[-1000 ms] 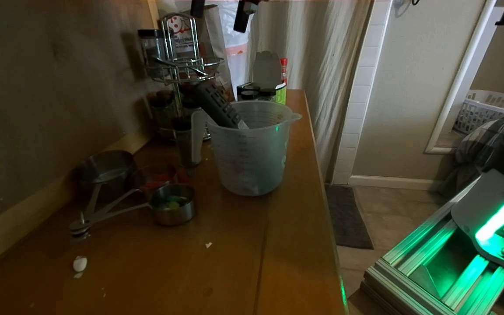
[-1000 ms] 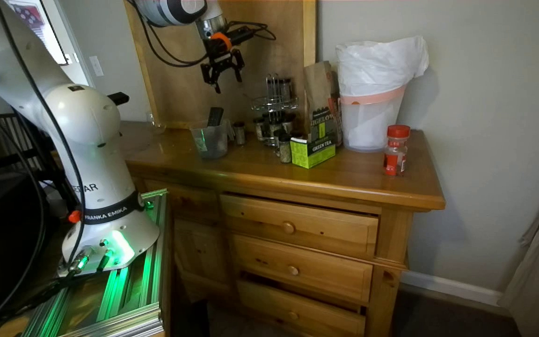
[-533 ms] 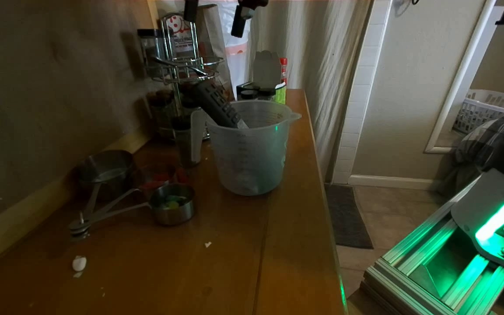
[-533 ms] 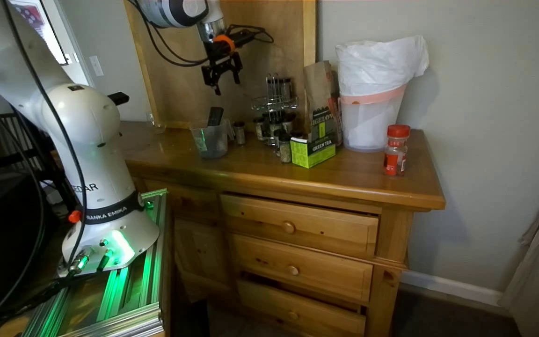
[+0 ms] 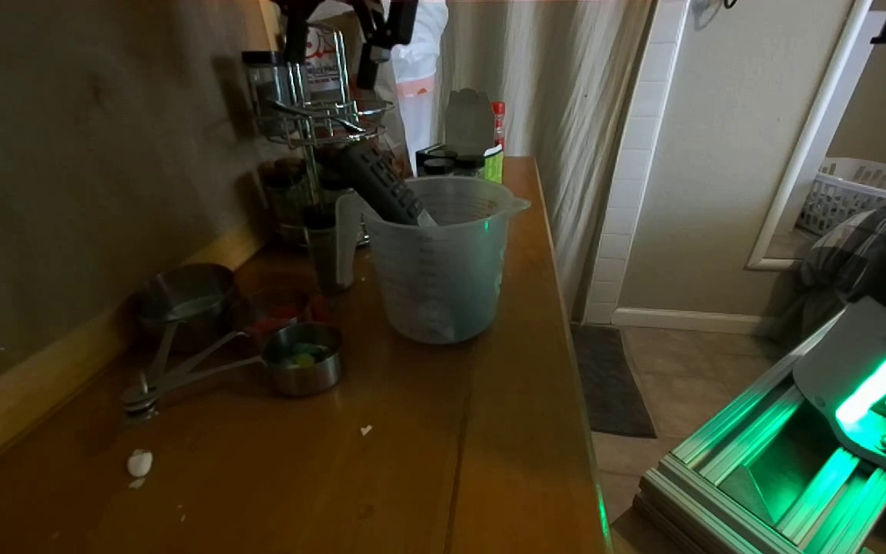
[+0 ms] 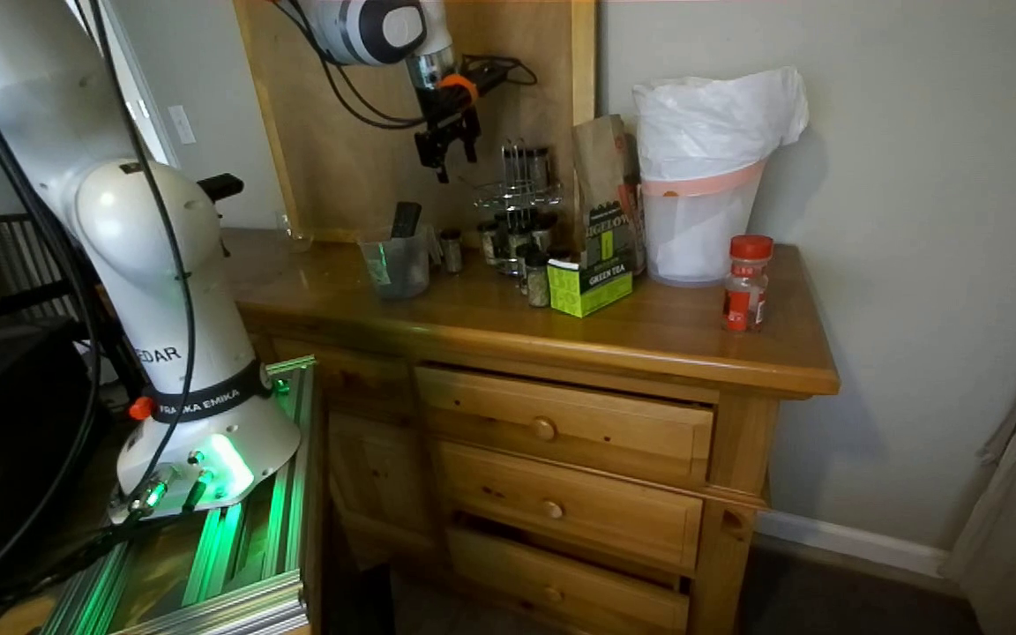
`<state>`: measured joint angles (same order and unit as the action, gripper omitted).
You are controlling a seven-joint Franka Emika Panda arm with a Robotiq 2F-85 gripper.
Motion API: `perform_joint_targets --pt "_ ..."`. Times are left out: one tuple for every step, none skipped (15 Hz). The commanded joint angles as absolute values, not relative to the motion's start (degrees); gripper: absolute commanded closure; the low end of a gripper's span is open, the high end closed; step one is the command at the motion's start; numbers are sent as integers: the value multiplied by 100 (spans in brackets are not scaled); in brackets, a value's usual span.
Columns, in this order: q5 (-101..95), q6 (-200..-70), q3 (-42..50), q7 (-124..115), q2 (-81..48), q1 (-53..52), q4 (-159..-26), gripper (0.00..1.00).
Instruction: Put the fork in the jar
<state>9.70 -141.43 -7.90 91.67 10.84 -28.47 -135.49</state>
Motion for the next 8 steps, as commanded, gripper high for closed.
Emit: perform_joint_targets --pt "948 -14316 -1044 9371 654 -2560 -13103 20" --pt "1017 -14317 -1099 9465 575 -2550 -13026 23" --pt "1067 -14247 -1160 9547 509 -2546 -12950 28" --pt "1095 -14188 -1229 9605 459 -2544 -12896 38" --pt "1103 -14186 -1293 9634 413 -2533 -12865 34" --pt "1124 -14204 -1351 9676 359 -2522 -12843 39" --pt "1114 -14239 -1403 9670 296 -2500 -12824 48" --pt "1075 -14262 -1449 9646 245 -2476 -12817 43"
